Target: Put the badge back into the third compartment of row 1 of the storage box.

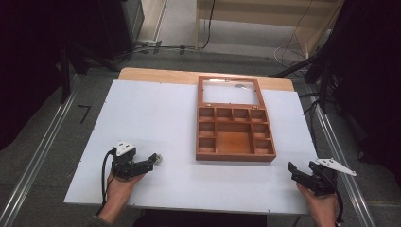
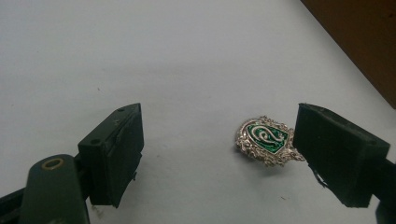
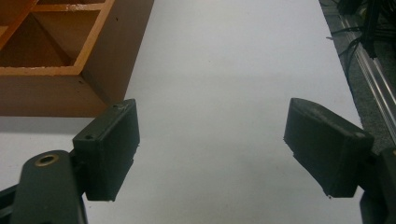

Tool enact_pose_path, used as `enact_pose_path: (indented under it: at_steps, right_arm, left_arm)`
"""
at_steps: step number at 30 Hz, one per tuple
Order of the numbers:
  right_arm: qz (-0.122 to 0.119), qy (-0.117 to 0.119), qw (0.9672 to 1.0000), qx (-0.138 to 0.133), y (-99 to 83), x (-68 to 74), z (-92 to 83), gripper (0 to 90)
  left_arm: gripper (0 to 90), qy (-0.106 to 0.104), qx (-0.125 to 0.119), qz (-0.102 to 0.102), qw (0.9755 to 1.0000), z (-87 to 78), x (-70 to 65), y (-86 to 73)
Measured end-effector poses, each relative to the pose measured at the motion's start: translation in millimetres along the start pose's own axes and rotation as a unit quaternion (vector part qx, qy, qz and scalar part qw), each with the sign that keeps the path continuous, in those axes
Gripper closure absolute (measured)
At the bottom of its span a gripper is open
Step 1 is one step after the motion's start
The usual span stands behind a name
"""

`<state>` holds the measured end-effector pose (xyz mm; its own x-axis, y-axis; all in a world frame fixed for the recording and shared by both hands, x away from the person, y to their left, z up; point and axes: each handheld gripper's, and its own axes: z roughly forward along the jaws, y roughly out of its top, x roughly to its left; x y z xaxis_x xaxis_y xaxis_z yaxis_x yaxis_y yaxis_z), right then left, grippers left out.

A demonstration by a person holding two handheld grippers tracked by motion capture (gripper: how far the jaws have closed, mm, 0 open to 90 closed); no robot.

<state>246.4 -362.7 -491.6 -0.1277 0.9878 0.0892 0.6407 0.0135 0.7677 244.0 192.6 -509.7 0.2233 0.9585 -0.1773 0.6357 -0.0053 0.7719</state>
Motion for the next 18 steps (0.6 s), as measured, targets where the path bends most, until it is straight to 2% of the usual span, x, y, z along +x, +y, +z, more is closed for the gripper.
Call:
enact_pose_path:
  at_steps: [18]
  right_arm:
    - [0.000, 0.002, 1.0000, 0.001, -0.2, -0.5, -0.2, 16.4]
  left_arm:
    - [18.5, -0.001, 0.019, 0.026, 0.9995, 7.9, -8.3, -0.6]
